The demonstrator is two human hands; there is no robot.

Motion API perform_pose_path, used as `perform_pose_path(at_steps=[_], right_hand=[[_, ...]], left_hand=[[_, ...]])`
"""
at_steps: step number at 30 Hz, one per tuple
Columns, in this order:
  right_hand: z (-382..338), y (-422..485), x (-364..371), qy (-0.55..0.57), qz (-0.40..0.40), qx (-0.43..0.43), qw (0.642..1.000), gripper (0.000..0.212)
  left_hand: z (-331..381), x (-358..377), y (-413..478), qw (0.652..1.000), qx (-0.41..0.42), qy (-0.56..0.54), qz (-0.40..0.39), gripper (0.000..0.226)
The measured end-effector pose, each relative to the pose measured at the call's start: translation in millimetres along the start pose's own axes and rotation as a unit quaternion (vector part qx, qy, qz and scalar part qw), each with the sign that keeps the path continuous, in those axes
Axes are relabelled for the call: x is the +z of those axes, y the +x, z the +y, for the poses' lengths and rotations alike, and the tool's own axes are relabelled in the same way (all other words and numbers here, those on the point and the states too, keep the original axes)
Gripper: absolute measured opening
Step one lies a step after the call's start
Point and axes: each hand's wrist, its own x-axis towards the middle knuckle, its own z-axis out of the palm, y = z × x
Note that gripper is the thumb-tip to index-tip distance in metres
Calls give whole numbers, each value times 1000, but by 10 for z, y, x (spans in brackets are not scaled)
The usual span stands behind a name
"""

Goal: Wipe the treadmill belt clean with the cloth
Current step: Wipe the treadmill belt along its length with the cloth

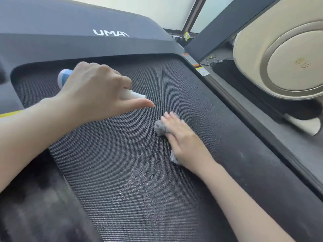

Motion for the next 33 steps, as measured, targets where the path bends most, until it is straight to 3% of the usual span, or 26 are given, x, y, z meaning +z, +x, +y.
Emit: perform_pose_path(at_steps=[14, 18, 24, 33], right_hand=[[1274, 432, -323, 5, 31, 184, 982, 43], [1602, 353, -416, -15, 32, 249, 968, 44], [1956, 10, -607, -19, 49, 362, 931, 46], [1826, 71, -543, -31, 60, 377, 924, 45]], left_hand=[[127, -23, 28, 999, -24, 9, -29, 72], [163, -15, 34, 998, -34, -7, -55, 58], [185, -6, 91, 995, -43, -27, -83, 55], [231, -67, 97, 995, -40, -54, -75, 53]])
